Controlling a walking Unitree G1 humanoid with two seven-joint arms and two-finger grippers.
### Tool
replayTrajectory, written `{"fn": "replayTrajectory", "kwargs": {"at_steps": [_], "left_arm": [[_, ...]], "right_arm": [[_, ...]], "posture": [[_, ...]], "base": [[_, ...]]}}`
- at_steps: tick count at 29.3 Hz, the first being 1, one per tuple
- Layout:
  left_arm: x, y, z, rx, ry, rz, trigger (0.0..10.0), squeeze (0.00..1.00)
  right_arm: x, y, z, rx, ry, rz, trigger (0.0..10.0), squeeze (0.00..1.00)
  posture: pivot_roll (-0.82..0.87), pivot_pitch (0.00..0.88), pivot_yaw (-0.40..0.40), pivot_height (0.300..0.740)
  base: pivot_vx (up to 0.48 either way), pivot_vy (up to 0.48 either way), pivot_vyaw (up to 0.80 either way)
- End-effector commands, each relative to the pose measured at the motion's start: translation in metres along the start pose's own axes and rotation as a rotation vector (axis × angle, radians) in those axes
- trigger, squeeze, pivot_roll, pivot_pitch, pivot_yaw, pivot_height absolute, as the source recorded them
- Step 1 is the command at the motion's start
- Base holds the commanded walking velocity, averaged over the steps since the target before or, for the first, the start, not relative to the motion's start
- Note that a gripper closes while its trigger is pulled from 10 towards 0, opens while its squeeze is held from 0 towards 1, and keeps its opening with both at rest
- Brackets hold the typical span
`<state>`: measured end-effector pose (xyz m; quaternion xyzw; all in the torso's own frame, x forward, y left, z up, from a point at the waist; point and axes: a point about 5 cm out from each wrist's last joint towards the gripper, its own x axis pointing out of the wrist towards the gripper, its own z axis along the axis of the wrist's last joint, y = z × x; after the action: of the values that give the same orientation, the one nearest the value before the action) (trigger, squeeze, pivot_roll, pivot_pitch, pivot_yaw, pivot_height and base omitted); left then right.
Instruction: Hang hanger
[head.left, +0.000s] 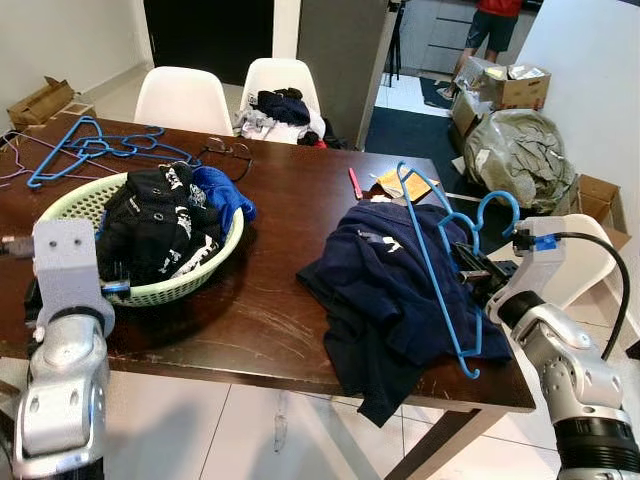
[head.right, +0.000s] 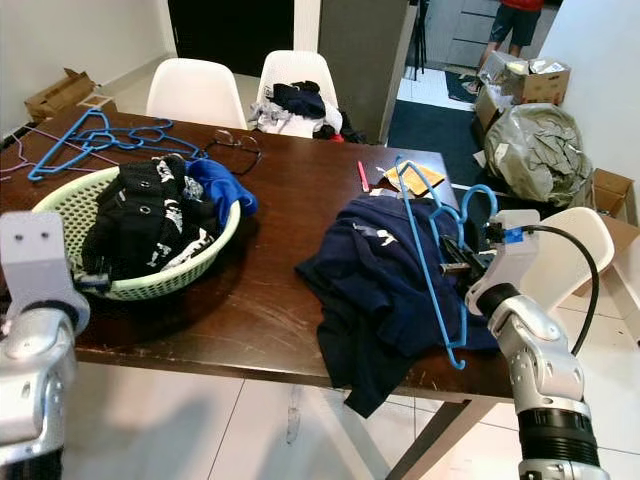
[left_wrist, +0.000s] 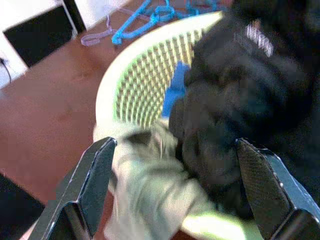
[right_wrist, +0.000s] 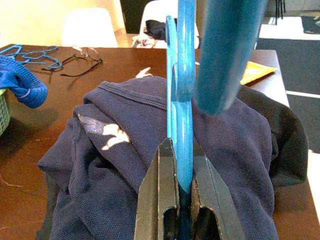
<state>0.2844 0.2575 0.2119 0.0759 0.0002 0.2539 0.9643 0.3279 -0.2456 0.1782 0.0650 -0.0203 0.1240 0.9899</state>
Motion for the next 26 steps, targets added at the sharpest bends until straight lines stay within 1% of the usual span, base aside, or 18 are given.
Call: {"fn": "replayTrajectory", "kwargs": {"at_steps": [1,5,6,7,8,9,10,11,15,18,21,22,23,26], "left_arm": [[0.003,-0.001,-0.001,0.003,-0.004,-0.014,10.0,0.0],[0.004,-0.003,0.002,0.006,-0.009,-0.025,10.0,0.0],[0.004,-0.007,-0.003,0.0,0.015,-0.045,10.0,0.0],[0.004,-0.007,-0.003,0.0,0.015,-0.045,10.0,0.0],[0.003,-0.019,-0.016,-0.039,0.087,-0.115,10.0,0.0],[0.003,-0.019,-0.016,-0.039,0.087,-0.115,10.0,0.0],[0.002,-0.024,-0.02,-0.058,0.112,-0.141,10.0,0.0],[0.002,-0.029,-0.024,-0.061,0.136,-0.167,10.0,0.0],[0.003,-0.035,-0.029,-0.052,0.164,-0.202,10.0,0.0],[0.004,-0.038,-0.031,-0.05,0.184,-0.227,10.0,0.0],[0.004,-0.038,-0.031,-0.041,0.183,-0.229,10.0,0.0],[0.005,-0.037,-0.03,-0.05,0.173,-0.232,0.0,0.0],[0.005,-0.036,-0.027,-0.053,0.157,-0.236,0.0,0.0],[0.006,-0.036,-0.025,-0.053,0.149,-0.242,0.0,0.0]], "right_arm": [[-0.003,-0.004,0.001,-0.015,-0.004,-0.014,10.0,0.0],[-0.004,-0.004,0.001,-0.015,-0.004,-0.016,10.0,0.0],[-0.004,-0.004,0.001,-0.016,-0.004,-0.017,10.0,0.0],[-0.004,-0.004,0.001,-0.016,-0.004,-0.017,10.0,0.0],[-0.005,-0.004,0.002,-0.016,-0.005,-0.017,10.0,0.0],[-0.005,-0.004,0.002,-0.016,-0.005,-0.017,10.0,0.0],[-0.005,-0.004,0.002,-0.017,-0.005,-0.017,10.0,0.0],[-0.004,-0.004,0.002,-0.017,-0.005,-0.016,10.0,0.0],[-0.003,-0.003,0.003,-0.019,-0.007,-0.014,10.0,0.0],[-0.003,-0.003,0.005,-0.021,-0.011,-0.011,10.0,0.0],[-0.003,-0.004,0.004,-0.021,-0.012,-0.012,10.0,0.0],[-0.003,-0.003,0.004,-0.02,-0.011,-0.011,10.0,0.0],[-0.003,-0.003,0.004,-0.021,-0.01,-0.009,10.0,0.0],[-0.002,-0.002,0.003,-0.022,-0.009,-0.006,10.0,0.0]], "posture": [[0.04,0.107,-0.096,0.74],[0.04,0.108,-0.094,0.74],[0.04,0.11,-0.096,0.74],[0.04,0.11,-0.096,0.74],[0.03,0.11,-0.098,0.74],[0.03,0.11,-0.098,0.74],[0.03,0.11,-0.098,0.74],[0.03,0.108,-0.097,0.74],[0.03,0.103,-0.097,0.74],[0.03,0.102,-0.096,0.74],[0.03,0.101,-0.097,0.74],[0.03,0.098,-0.097,0.74],[0.03,0.097,-0.098,0.74],[0.03,0.094,-0.099,0.74]], "base": [[0.0,0.0,0.0],[0.0,0.0,0.0],[0.0,0.0,0.0],[0.0,0.0,0.0],[0.0,0.0,0.0],[0.0,0.0,0.0],[0.0,0.0,0.0],[0.0,0.0,0.0],[0.0,0.0,0.0],[0.0,0.0,0.0],[0.0,0.0,0.0],[0.0,0.0,0.0],[0.0,0.0,0.0],[0.0,0.0,0.0]]}}
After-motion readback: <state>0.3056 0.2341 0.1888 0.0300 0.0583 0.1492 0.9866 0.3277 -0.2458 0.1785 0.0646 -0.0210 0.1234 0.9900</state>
